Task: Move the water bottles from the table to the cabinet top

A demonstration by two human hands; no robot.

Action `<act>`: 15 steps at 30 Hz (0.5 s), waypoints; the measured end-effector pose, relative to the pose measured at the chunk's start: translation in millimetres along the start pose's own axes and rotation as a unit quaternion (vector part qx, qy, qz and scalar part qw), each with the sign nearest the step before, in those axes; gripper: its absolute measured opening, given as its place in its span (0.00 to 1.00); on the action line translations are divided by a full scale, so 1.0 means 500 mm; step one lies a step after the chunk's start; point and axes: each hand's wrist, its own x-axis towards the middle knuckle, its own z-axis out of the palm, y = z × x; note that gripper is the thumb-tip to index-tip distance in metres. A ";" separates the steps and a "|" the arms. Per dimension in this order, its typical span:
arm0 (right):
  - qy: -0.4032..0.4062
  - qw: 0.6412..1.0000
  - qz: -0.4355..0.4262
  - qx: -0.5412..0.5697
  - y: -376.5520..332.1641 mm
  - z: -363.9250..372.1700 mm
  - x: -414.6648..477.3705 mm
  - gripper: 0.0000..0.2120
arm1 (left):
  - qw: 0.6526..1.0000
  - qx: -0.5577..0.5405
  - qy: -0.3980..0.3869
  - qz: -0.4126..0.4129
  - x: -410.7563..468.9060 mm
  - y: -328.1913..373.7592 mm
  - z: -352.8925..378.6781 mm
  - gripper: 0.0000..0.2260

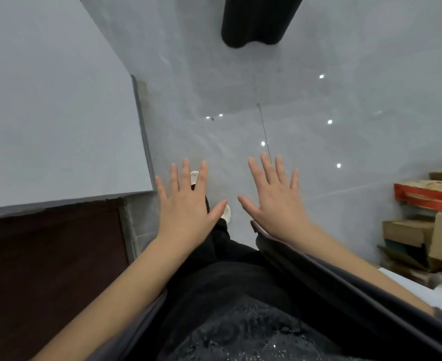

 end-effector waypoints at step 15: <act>0.016 1.000 -0.006 -0.019 -0.082 -0.177 0.308 0.38 | 1.000 -0.020 0.013 -0.011 0.287 -0.099 -0.182 0.38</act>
